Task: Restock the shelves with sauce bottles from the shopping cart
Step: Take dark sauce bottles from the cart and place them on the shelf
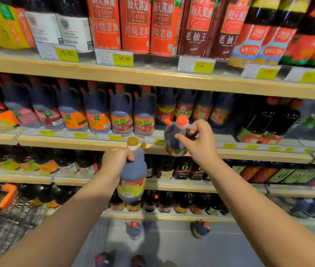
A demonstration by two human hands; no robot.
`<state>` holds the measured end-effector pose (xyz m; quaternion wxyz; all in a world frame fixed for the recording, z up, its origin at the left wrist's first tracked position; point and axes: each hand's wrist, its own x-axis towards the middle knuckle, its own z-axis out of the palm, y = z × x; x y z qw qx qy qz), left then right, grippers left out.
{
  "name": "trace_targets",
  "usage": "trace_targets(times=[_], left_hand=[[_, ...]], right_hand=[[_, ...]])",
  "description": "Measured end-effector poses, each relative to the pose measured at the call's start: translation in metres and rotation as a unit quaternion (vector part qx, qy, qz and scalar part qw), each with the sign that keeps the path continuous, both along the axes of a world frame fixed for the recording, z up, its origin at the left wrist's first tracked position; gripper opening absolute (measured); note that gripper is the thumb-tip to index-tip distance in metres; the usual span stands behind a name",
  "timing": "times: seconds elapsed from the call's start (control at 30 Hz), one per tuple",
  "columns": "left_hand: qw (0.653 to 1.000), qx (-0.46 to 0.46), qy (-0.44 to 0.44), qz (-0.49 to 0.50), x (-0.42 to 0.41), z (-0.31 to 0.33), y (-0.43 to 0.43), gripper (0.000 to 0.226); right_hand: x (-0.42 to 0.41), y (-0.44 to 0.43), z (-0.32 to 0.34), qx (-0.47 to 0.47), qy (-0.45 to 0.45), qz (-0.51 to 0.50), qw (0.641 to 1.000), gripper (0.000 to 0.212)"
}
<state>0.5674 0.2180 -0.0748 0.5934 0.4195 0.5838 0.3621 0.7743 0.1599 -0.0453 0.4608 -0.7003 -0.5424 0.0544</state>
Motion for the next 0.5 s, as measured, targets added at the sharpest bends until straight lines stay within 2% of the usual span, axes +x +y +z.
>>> trace_targets(times=[0.1, 0.27, 0.5], left_hand=[[1.000, -0.007, -0.001, 0.010, 0.007, 0.000, 0.012, 0.029], [0.999, -0.006, 0.009, 0.040, 0.021, -0.002, 0.036, 0.028], [0.998, 0.012, 0.029, 0.046, 0.042, -0.002, 0.061, 0.010]], right_hand=[[0.014, 0.027, 0.002, 0.039, -0.019, 0.005, 0.999, 0.040], [0.035, 0.072, -0.007, 0.049, -0.016, 0.037, 0.998, 0.039], [0.054, 0.108, -0.032, -0.002, 0.017, 0.075, 0.997, 0.036]])
